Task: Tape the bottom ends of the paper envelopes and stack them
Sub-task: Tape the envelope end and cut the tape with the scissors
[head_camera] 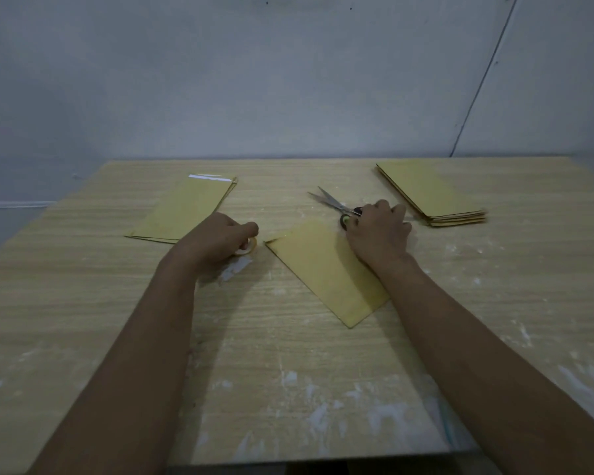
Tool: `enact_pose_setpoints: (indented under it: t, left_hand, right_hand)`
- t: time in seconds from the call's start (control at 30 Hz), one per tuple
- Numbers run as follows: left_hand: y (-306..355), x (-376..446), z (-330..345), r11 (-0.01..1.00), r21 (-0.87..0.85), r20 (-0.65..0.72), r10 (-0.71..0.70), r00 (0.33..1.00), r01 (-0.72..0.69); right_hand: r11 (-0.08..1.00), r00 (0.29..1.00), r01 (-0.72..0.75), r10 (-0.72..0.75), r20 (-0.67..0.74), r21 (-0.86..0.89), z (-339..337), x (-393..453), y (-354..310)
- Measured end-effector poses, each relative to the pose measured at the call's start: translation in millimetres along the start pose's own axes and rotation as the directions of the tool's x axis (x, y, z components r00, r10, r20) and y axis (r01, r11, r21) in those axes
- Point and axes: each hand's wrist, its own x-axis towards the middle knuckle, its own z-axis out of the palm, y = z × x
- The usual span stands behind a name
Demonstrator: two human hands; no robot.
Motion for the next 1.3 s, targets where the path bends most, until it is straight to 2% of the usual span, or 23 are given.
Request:
enact_pose_setpoints:
  t: [0.2,0.27,0.37,0.5,0.63,0.8,1.13,1.3]
  left_hand:
    - [1,-1,0,1.000,0.001,-0.001,-0.004,1.000,0.004]
    - [1,-1,1,1.000,-0.001,-0.001,-0.006,1.000,0.006]
    - [0,0,0,1.000,-0.005,-0.007,-0.009,1.000,0.009]
    - [1,-2,-1,1.000,-0.003,-0.003,-0.019,1.000,0.019]
    - [6,-5,0,1.000,0.010,-0.028,-0.025,0.999,0.025]
    - [10,-10,0,0.999,0.024,-0.019,-0.030,0.999,0.030]
    - [12,-15,-2,0.997,0.070,0.020,0.013,1.000,-0.015]
    - [7,-13,-6,0.999,0.032,0.002,-0.041,0.999,0.041]
  right_hand:
    - [0.995,0.990,-0.095,0.095,0.108,-0.004,-10,3,-9]
    - [0.995,0.989,-0.097,0.100,0.107,-0.032,-13,2,-10]
    - [0.992,0.999,0.016,-0.012,0.033,-0.124,-13,-8,-14]
    - [0.969,0.968,0.230,-0.238,-0.083,-0.092,-25,-31,-23]
    - [0.919,0.924,0.372,-0.380,-0.040,-0.129,-36,-62,-28]
    - [0.892,0.901,0.422,-0.432,-0.030,-0.162,-34,-88,-25]
    - [0.855,0.833,0.479,-0.514,-0.204,-0.199,-30,-109,-19]
    - [0.862,0.817,0.450,-0.503,-0.281,-0.234,-27,-114,-18]
